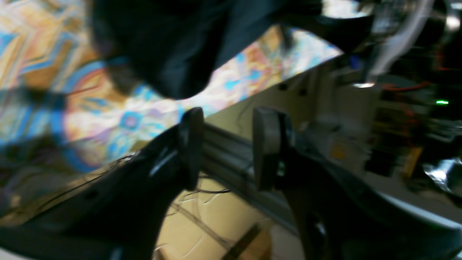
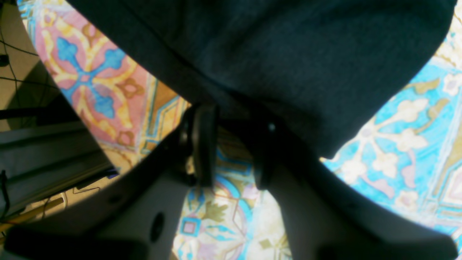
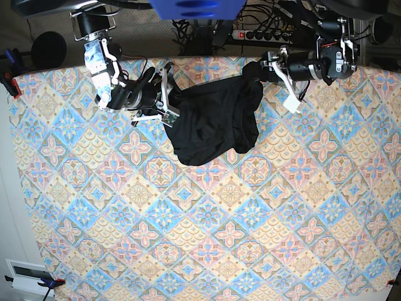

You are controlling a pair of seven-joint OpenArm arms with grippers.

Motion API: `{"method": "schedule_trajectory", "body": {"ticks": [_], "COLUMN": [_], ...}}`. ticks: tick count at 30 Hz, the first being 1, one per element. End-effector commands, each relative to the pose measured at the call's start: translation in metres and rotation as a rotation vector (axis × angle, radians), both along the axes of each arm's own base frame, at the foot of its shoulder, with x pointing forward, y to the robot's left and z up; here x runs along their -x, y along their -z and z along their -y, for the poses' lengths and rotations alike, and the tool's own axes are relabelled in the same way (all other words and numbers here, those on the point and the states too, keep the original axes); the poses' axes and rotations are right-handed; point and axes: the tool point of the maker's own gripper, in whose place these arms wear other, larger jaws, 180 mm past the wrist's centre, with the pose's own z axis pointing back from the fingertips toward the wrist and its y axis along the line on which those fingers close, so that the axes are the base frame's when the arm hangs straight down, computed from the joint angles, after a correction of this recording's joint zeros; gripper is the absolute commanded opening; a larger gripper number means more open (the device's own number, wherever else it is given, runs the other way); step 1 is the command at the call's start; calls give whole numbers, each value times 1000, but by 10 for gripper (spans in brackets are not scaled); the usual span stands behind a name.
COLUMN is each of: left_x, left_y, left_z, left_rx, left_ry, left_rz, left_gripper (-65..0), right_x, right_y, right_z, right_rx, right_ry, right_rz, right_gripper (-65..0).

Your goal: Layout the t-shirt on the table in an organized manner, then fold the t-shirt properly

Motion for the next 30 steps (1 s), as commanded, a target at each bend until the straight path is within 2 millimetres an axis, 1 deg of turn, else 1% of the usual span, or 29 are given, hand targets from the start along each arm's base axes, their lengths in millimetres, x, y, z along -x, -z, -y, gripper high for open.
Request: {"method": "schedule_trajectory", "body": {"ticks": [1, 4, 6, 7, 11, 13, 14, 16, 18, 20, 23, 26, 28, 30], "left_x": [1, -2, -10, -17, -61, -77, -84, -100, -112, -119, -129, -138, -141, -137], "left_y": [-9, -23, -31, -35, -58, -62, -59, -46, -27, -13, -4, 4, 14, 26], "left_z": [-4, -2, -9, -15, -34, -33, -35, -33, -26, -14, 0, 8, 17, 26], "left_rx": [13, 83, 109, 108, 129, 160, 171, 180, 173, 179, 169, 145, 121, 80], "left_ry": [22, 14, -27, -51, -198, -224, -241, -257, -259, -260, -257, -263, -250, -209], "left_rz": [18, 31, 56, 78, 222, 246, 241, 210, 158, 122, 104, 97, 70, 44], "left_gripper": [-420, -420, -420, -420, -420, -420, -420, -420, -420, -420, -420, -420, -420, -420], "right_x": [-7, -7, -8, -8, -9, -9, -9, -10, -10, -10, -10, -10, -10, -10], "right_y": [-7, -7, -7, -7, -9, -9, -9, -9, -9, -10, -10, -9, -9, -9], "right_z": [0, 1, 1, 1, 0, 0, 0, 0, 0, 0, -1, -1, -1, -1], "right_rx": [-10, -10, -10, -10, -13, -13, -16, -17, -17, -17, -19, -19, -19, -19], "right_ry": [5, 6, 7, 7, 7, 7, 8, 9, 9, 9, 9, 9, 9, 9], "right_rz": [25, 26, 28, 28, 32, 32, 33, 35, 35, 37, 37, 35, 35, 35], "right_gripper": [-490, -490, -490, -490, -490, -490, -490, -490, -490, -490, -490, -490, -490, -490]}}
